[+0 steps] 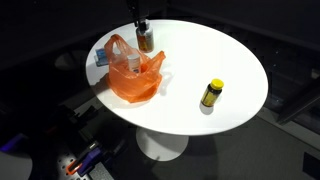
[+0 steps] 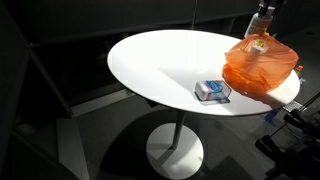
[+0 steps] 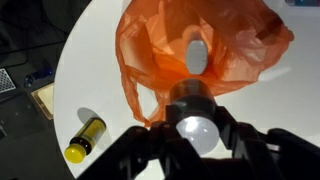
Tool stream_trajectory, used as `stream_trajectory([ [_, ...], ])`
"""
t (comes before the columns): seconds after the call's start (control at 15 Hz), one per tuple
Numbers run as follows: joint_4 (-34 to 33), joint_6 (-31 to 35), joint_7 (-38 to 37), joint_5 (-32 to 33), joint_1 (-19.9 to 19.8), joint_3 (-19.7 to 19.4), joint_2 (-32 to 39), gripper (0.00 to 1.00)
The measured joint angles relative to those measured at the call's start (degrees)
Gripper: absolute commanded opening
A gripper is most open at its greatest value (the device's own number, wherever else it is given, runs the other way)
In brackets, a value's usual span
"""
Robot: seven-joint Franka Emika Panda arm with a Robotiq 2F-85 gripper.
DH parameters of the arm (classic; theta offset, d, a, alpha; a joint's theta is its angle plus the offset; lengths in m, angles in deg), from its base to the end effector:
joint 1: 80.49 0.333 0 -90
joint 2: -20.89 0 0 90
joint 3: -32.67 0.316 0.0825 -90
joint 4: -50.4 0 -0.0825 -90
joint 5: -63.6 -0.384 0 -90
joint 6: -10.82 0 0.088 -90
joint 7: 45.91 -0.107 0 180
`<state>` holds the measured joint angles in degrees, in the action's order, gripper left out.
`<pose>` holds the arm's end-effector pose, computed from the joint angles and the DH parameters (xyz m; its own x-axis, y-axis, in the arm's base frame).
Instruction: Put the white pill bottle in the plastic bag
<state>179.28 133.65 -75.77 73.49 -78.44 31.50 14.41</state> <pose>0.5039 0.0004 0.4144 0.9155 -0.3958 0.0718 -0.4019 -0.9073 0.1234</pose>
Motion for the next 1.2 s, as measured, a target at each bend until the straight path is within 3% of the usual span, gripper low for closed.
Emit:
stream_trajectory([
  [0.67,1.9,-1.6,2.8,-1.7,-3.8,-0.1,0.0,0.19],
  [1.2,2.0,2.5,4.7,-2.7,-5.1,-1.0,4.7,0.19],
])
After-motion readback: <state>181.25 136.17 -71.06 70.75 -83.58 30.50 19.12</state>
